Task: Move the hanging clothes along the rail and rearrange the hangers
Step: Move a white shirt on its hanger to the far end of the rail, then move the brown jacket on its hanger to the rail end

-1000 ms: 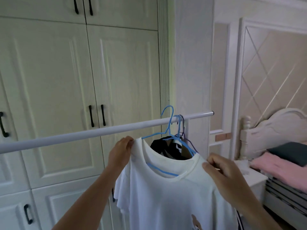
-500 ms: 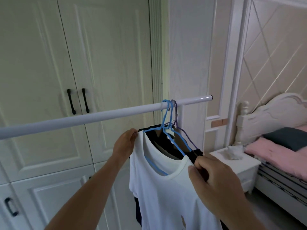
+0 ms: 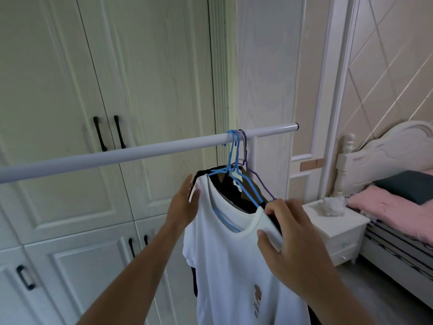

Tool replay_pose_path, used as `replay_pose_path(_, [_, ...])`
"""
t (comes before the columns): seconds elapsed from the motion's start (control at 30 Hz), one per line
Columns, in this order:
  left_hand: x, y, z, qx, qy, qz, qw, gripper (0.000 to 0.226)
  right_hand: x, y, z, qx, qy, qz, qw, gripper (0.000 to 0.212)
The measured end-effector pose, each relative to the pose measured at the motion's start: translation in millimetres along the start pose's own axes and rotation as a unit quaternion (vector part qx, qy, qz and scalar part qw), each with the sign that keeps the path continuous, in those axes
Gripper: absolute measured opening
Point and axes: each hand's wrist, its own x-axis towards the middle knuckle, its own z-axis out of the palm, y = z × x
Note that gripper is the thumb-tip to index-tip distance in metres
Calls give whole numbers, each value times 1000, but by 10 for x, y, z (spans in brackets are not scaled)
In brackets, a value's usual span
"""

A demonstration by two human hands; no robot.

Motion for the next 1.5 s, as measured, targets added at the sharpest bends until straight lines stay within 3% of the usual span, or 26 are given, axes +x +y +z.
replay_pose_path(0.2, [-871, -181, -309, -20, -11, -23, 999, 56, 54, -367, -3, -1, 29, -72, 997, 28])
replay_pose_path(0.3, [-1319, -304, -609, -37, -3, -26, 999, 53, -1, -601, 46, 64, 20, -97, 993, 19])
replay_pose_path(0.37, [-1646, -378, -895, -41, 37, -18, 998, 47, -70, -783, 145, 156, -30, -105, 982, 17])
replay_pose_path(0.5, [-2278, -556, -1524, -28, 109, -21, 993, 44, -277, -1114, 514, 284, -186, -103, 935, 21])
replay_pose_path(0.67, [-2892, -593, -2173, -68, 126, -88, 986, 26, -474, -1482, 1003, 393, -247, 10, 886, 18])
replay_pose_path(0.77, [-3266, -556, -2594, -86, 163, -111, 977, 39, -629, -1799, 1337, 449, -265, 75, 850, 17])
replay_pose_path(0.87, [-3639, -447, -2991, -34, 203, -91, 974, 37, -818, -2184, 1610, 504, -302, 118, 801, 16])
replay_pose_path(1.07, [-4242, -406, -3672, 93, 319, -14, 943, 17, -1091, -2978, 1900, 513, -384, 92, 762, 11])
replay_pose_path(1.2, [-4552, -539, -3968, 119, 367, -20, 922, 17, -1215, -3559, 1967, 494, -422, 48, 759, 12])
replay_pose_path(1.4, [-4862, -815, -4253, 81, 351, -78, 930, 34, -1325, -4479, 2009, 468, -438, 4, 768, 13])
replay_pose_path(1.5, [-5000, -925, -4348, 77, 322, -101, 938, 29, -1282, -4844, 1991, 387, -450, -23, 805, 50])
